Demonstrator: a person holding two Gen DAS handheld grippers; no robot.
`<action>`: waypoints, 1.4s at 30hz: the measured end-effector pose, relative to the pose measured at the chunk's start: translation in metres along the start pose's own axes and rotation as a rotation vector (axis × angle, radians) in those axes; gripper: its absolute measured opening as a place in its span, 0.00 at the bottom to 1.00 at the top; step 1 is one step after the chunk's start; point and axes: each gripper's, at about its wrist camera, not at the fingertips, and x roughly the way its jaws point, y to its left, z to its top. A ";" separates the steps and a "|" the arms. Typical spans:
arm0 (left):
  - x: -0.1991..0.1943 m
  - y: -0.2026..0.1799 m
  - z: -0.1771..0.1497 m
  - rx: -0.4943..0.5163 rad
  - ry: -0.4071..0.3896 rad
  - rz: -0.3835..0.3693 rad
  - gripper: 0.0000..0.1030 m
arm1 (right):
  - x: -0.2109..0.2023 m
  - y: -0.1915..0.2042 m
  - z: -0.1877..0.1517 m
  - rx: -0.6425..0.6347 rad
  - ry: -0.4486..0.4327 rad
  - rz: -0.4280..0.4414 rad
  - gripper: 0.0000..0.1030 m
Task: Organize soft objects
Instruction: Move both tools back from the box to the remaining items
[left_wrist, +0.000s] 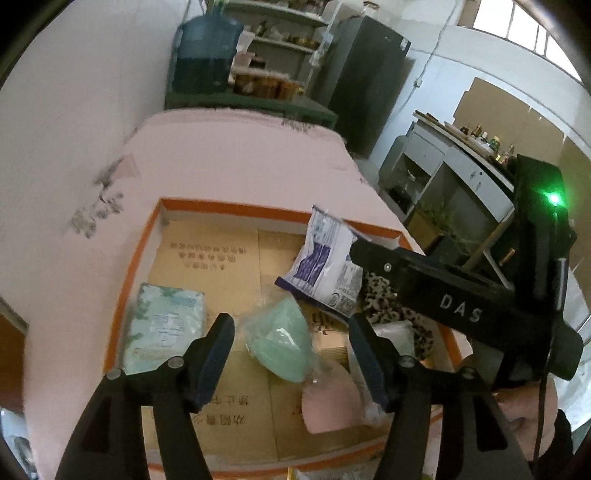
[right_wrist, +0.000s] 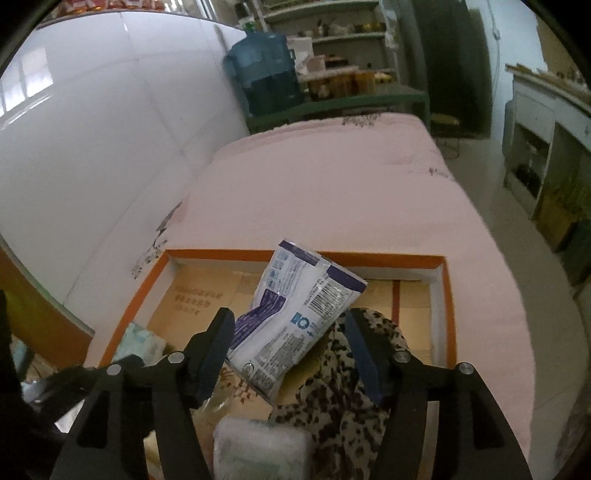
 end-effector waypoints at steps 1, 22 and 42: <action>-0.004 -0.003 0.000 0.010 -0.010 0.010 0.62 | -0.004 0.002 -0.001 -0.005 -0.009 -0.006 0.62; -0.085 -0.034 -0.046 0.066 -0.152 0.040 0.69 | -0.093 0.035 -0.048 -0.065 -0.104 -0.057 0.63; -0.147 -0.033 -0.102 0.035 -0.216 0.028 0.69 | -0.170 0.063 -0.122 -0.081 -0.174 -0.123 0.63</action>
